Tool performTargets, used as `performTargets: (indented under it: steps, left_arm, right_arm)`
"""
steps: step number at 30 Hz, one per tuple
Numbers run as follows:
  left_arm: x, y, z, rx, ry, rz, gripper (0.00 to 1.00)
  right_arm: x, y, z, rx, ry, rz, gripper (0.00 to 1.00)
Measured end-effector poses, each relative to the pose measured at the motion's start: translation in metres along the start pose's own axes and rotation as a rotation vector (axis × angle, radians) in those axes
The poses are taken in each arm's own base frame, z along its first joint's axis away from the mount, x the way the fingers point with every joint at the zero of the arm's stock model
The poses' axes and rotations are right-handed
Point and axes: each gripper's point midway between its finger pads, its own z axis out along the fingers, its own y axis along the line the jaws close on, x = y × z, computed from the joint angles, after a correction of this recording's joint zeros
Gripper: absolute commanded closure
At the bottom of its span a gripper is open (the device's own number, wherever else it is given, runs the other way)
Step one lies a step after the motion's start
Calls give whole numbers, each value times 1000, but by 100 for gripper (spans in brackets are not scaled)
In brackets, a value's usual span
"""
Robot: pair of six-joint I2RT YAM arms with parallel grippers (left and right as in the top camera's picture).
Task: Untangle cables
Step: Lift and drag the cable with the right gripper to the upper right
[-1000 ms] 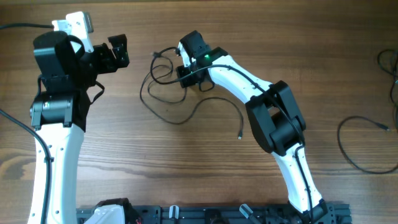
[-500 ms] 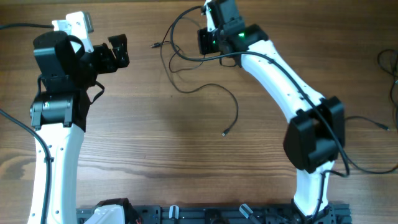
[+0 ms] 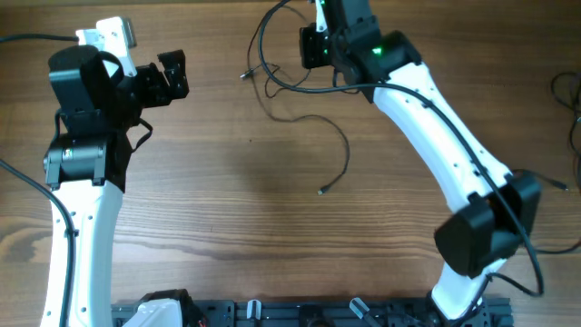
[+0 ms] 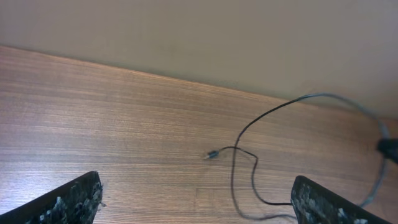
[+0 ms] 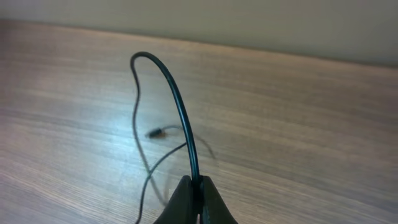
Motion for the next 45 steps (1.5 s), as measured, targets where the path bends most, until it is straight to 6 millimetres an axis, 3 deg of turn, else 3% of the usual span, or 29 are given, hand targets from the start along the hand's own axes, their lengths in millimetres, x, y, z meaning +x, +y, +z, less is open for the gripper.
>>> performTargets:
  steps: [8, 18, 24, 28, 33, 38, 42, 45]
  left_arm:
    - [0, 0, 0, 0, 0, 0, 1]
    - [0, 0, 0, 0, 0, 0, 1]
    - [0, 0, 0, 0, -1, 0, 1]
    - [0, 0, 0, 0, -1, 0, 1]
    - [-2, 0, 0, 1, -8, 2, 1]
    - [-2, 0, 0, 2, -10, 2, 1]
    - [-5, -1, 0, 3, -19, 4, 1]
    - [-6, -1, 0, 4, -23, 5, 1]
  right_arm:
    - [-25, -17, -55, 101, -90, -19, 96]
    - [-59, -46, -146, 272, -264, -31, 96]
    - [-63, -72, -179, 392, -304, -11, 96]
    - [-55, -108, -186, 488, -269, 30, 96]
    - [-42, -176, -201, 635, -221, 131, 96]
    - [-30, -245, -241, 790, -197, 248, 96]
    - [-34, -279, -281, 867, -242, 321, 96]
    - [-40, -288, -299, 866, -282, 346, 96]
